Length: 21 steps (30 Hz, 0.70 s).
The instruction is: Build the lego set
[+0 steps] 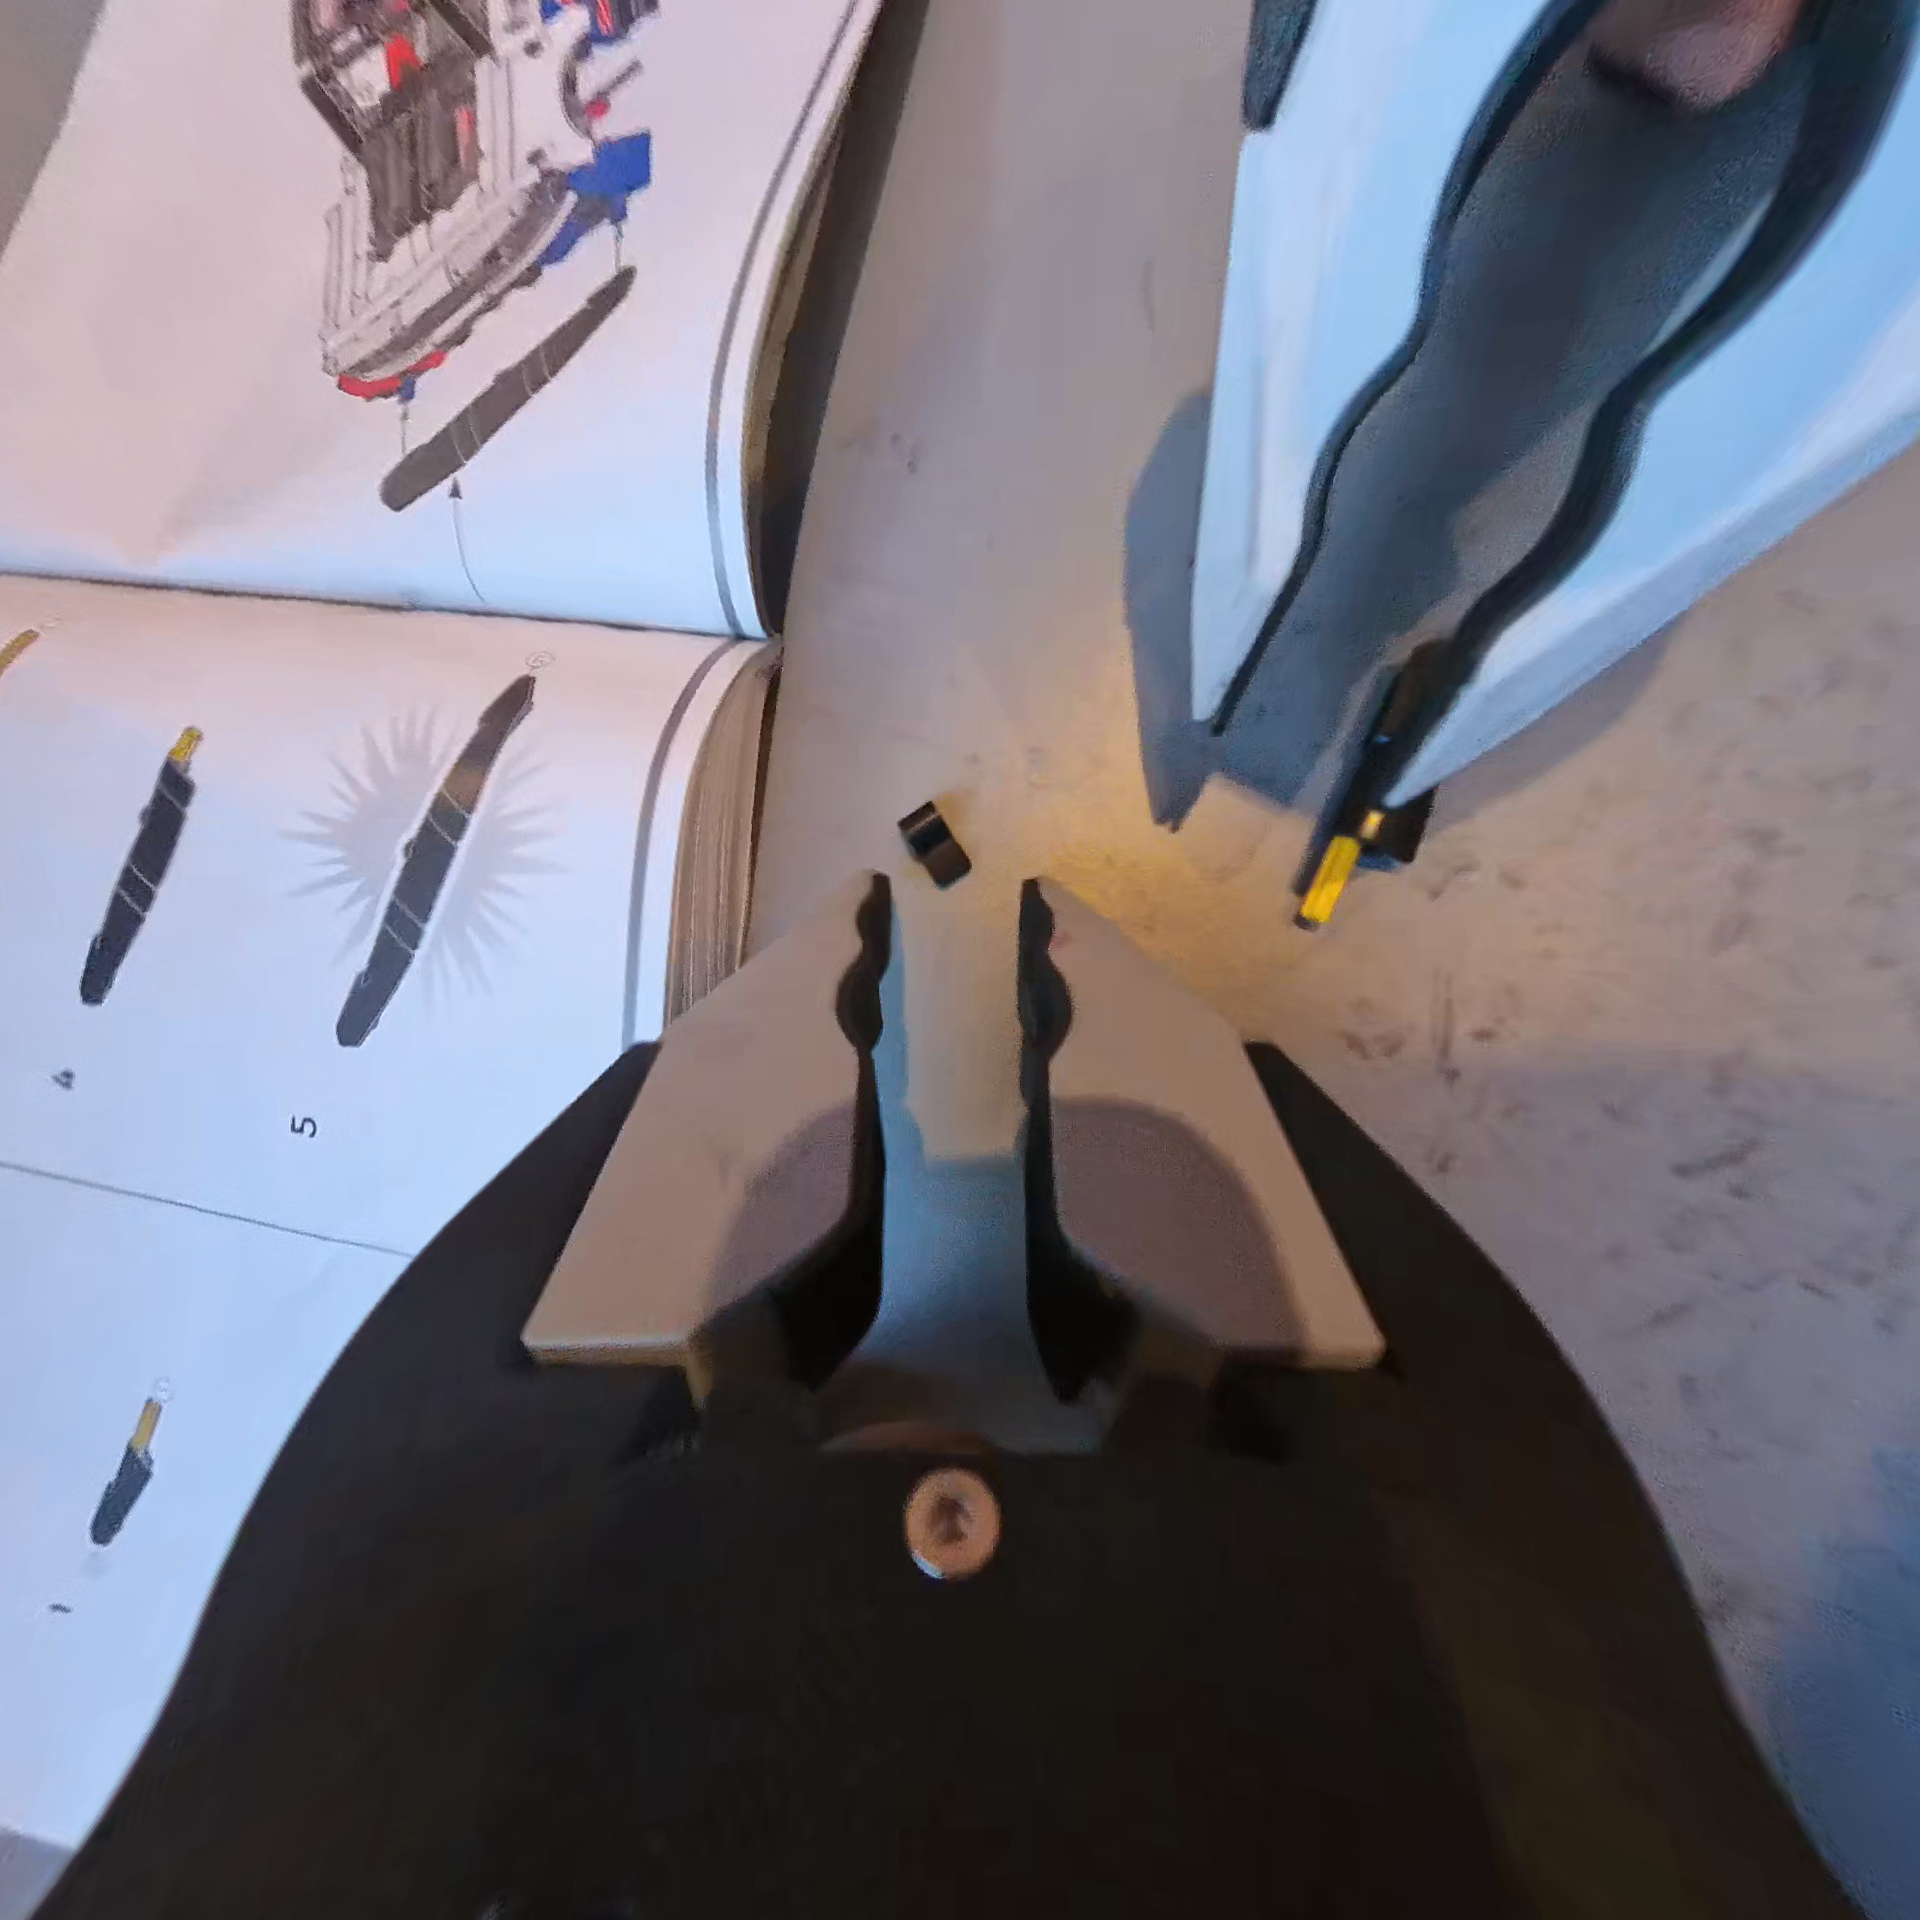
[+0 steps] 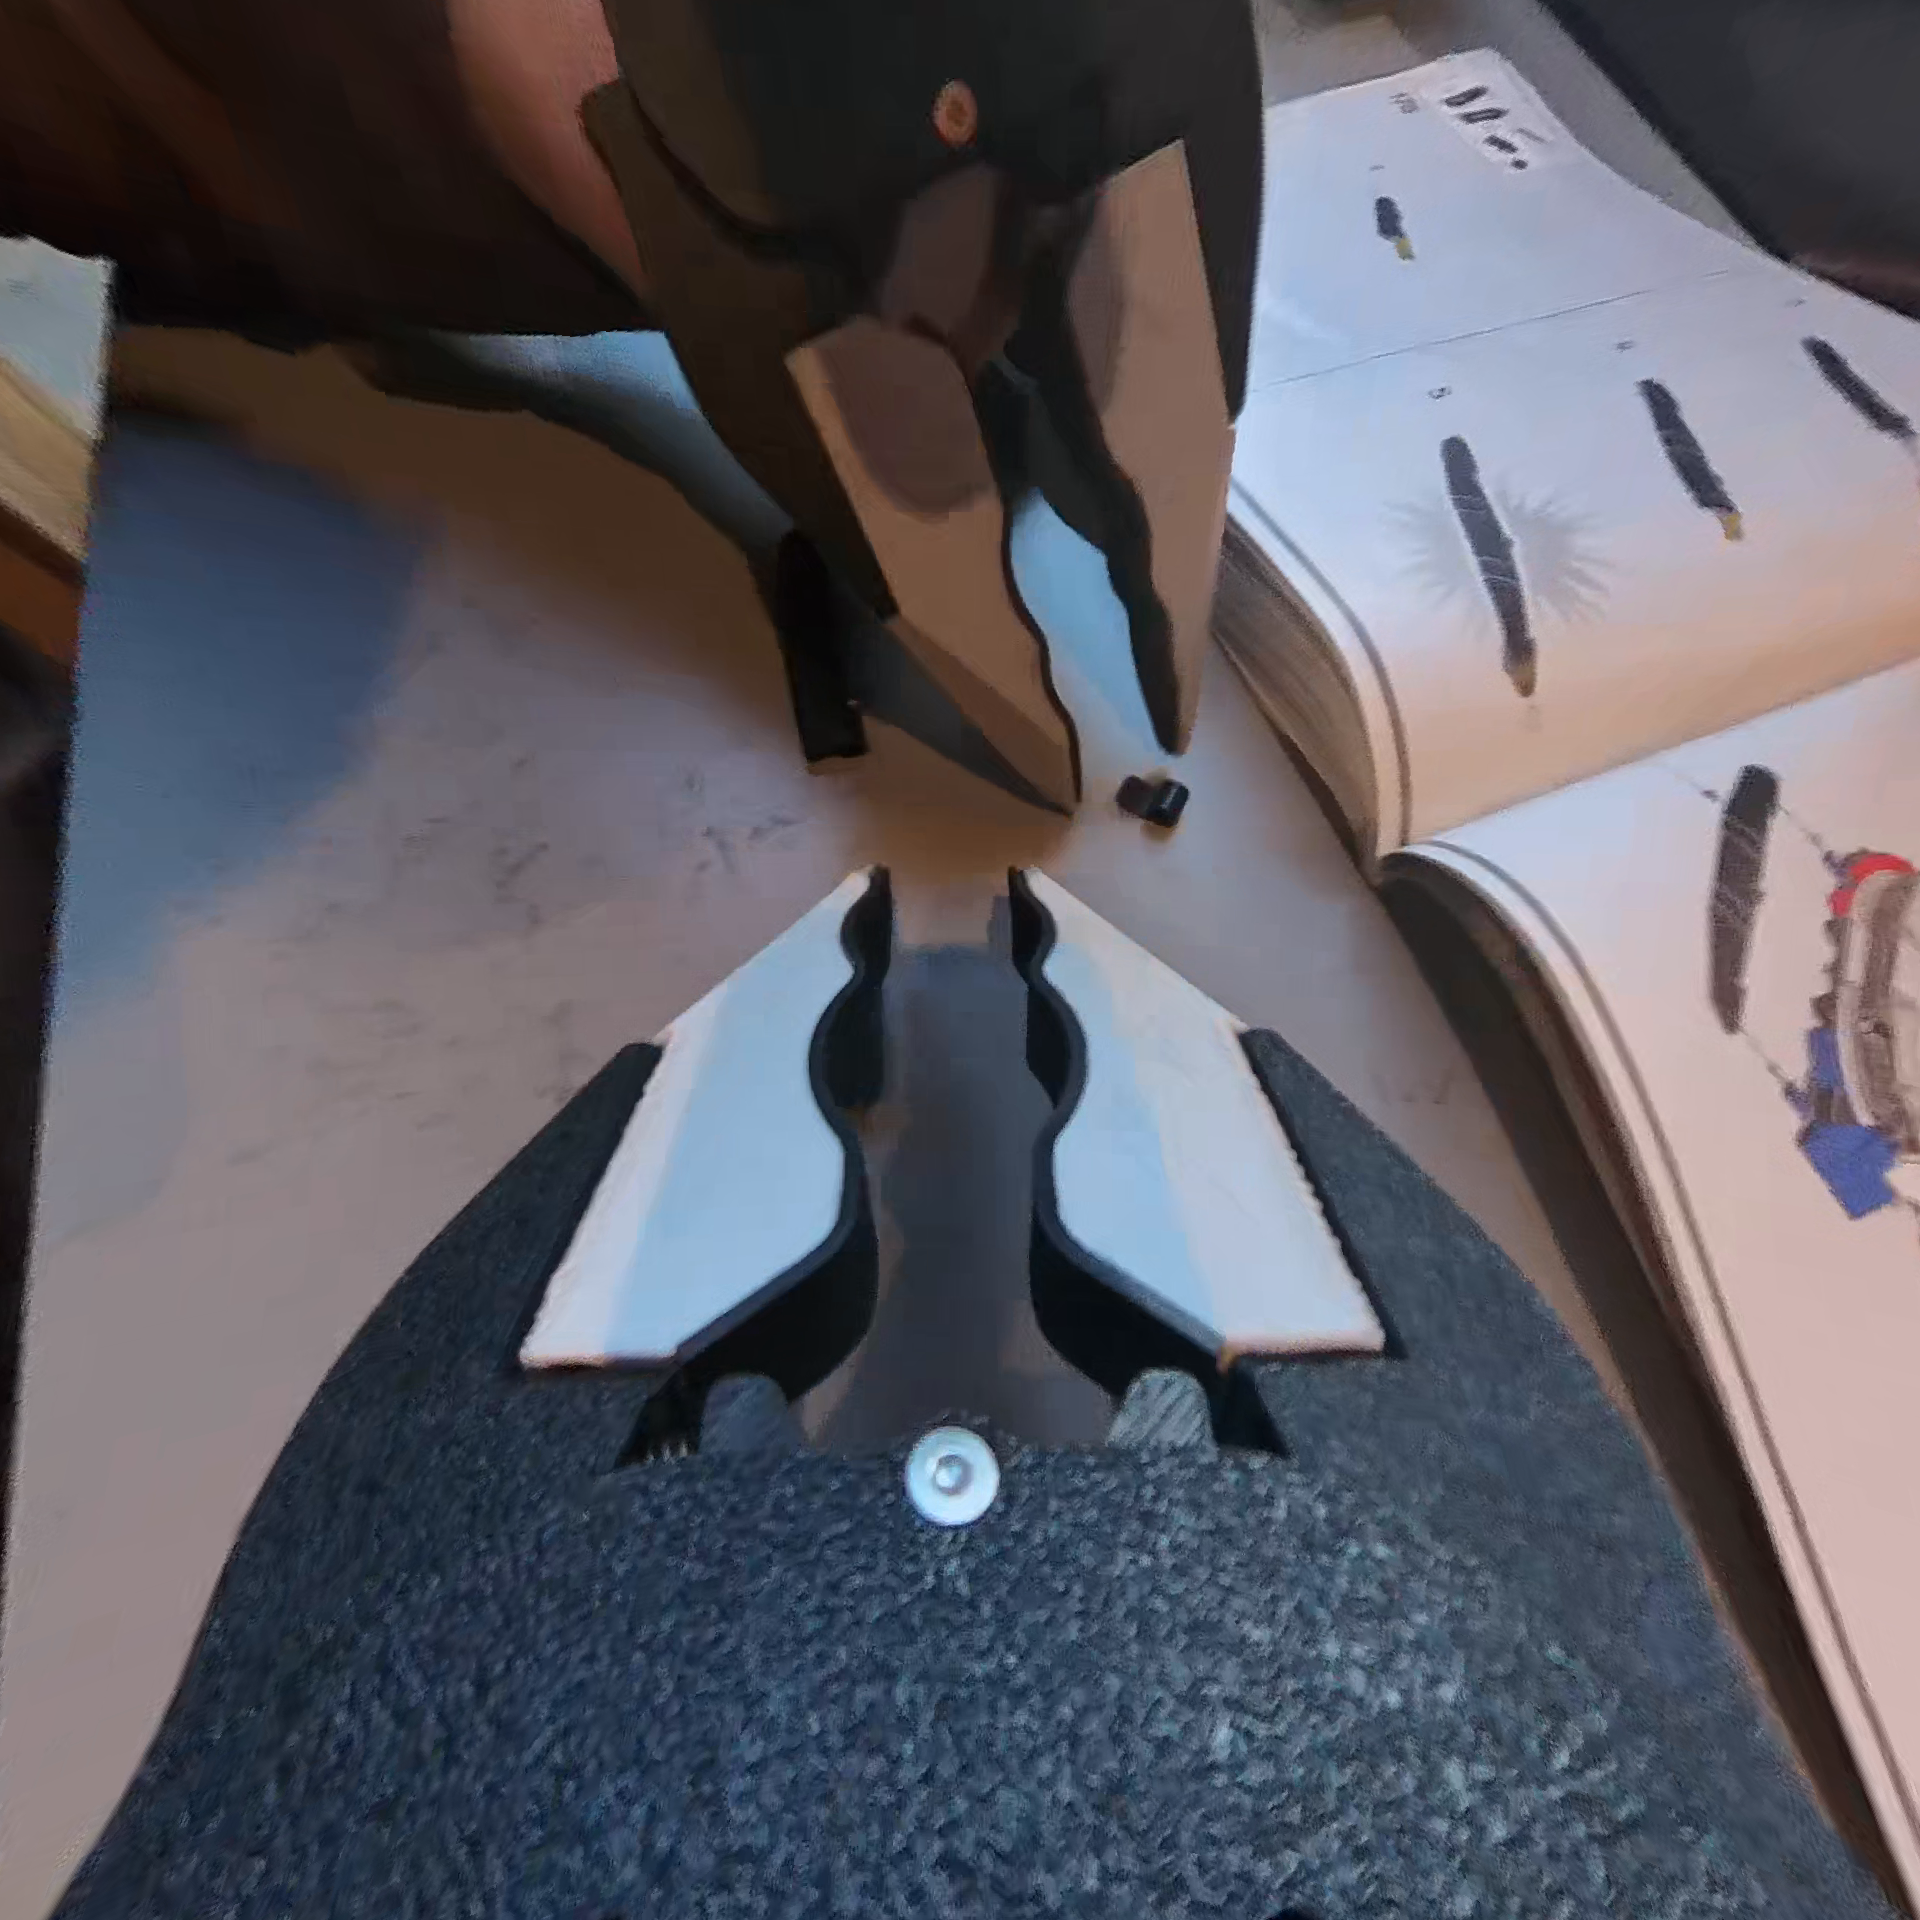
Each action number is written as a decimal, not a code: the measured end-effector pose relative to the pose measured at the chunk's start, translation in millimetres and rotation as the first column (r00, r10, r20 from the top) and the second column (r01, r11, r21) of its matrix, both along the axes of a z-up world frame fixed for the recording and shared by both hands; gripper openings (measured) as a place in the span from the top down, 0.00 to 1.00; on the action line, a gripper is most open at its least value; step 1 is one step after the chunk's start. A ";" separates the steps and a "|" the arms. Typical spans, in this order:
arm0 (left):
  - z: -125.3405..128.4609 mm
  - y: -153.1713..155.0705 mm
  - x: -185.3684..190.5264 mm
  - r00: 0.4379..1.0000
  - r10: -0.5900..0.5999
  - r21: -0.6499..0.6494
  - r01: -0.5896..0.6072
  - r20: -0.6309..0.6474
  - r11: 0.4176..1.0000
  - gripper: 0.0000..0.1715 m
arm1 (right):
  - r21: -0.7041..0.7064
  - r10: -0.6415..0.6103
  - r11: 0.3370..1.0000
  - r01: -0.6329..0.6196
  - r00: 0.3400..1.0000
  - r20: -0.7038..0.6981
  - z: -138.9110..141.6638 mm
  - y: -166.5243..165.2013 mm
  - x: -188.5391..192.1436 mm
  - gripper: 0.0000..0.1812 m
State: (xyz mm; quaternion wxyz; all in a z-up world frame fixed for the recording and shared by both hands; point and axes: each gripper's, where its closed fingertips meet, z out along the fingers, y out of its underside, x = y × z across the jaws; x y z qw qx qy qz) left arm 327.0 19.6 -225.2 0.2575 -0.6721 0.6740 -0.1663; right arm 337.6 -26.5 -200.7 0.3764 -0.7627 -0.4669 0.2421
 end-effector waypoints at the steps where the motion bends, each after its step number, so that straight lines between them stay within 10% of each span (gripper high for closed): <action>1: -1.2 1.4 2.0 1.000 0.002 0.022 -0.002 -0.010 1.000 0.89 | 0.007 -0.012 1.000 0.012 1.000 0.014 -2.5 2.8 1.7 0.89; 14: -1.4 10.9 12.3 0.995 0.098 -0.009 -0.098 -0.014 0.995 0.96 | -0.009 -0.104 0.995 0.104 0.994 -0.041 -0.9 20.3 13.3 0.90; 18: 32.6 -2.8 21.4 0.962 0.130 -0.127 -0.102 0.240 0.987 0.96 | 0.191 -0.113 0.974 0.119 0.993 -0.041 22.7 23.4 12.7 0.88; 21: 83.3 -22.1 26.3 0.812 0.249 -0.466 0.032 0.528 0.884 0.96 | 0.402 -0.141 0.905 0.143 0.989 -0.037 48.0 22.8 8.5 0.89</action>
